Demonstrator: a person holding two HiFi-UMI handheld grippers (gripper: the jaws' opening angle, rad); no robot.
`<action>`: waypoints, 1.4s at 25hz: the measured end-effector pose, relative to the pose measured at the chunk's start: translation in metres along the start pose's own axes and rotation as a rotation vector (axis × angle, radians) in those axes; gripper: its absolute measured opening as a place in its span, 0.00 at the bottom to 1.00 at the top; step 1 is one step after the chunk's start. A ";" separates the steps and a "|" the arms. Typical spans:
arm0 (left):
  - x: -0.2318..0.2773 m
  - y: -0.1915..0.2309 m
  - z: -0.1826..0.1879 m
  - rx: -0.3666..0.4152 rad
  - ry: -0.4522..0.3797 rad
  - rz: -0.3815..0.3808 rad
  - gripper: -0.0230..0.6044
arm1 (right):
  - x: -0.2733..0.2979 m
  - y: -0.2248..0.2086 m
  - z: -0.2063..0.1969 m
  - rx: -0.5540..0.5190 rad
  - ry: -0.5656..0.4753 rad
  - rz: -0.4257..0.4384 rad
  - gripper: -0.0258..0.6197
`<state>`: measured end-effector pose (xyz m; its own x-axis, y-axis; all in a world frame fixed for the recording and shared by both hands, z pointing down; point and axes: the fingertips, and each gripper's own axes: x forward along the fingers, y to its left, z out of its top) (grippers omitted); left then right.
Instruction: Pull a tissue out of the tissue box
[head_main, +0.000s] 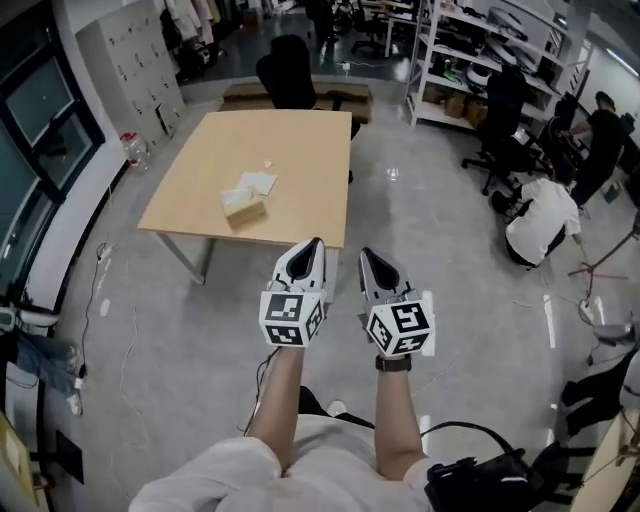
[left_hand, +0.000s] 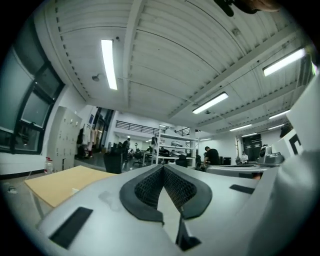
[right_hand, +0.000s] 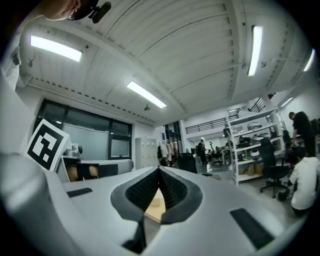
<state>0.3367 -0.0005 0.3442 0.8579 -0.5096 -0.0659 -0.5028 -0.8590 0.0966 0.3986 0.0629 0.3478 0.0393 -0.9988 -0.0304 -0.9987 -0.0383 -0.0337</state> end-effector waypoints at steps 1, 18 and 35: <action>-0.002 0.018 -0.003 0.000 0.005 0.038 0.04 | 0.017 0.012 -0.004 0.000 0.005 0.044 0.04; 0.078 0.298 0.067 0.048 -0.117 0.286 0.04 | 0.317 0.110 0.036 -0.134 -0.073 0.368 0.04; 0.121 0.508 0.014 0.023 -0.035 0.413 0.04 | 0.527 0.131 -0.015 -0.269 -0.042 0.401 0.04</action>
<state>0.1839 -0.4996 0.3710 0.5796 -0.8127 -0.0599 -0.8066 -0.5826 0.0996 0.2880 -0.4694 0.3419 -0.3545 -0.9346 -0.0285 -0.9082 0.3369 0.2484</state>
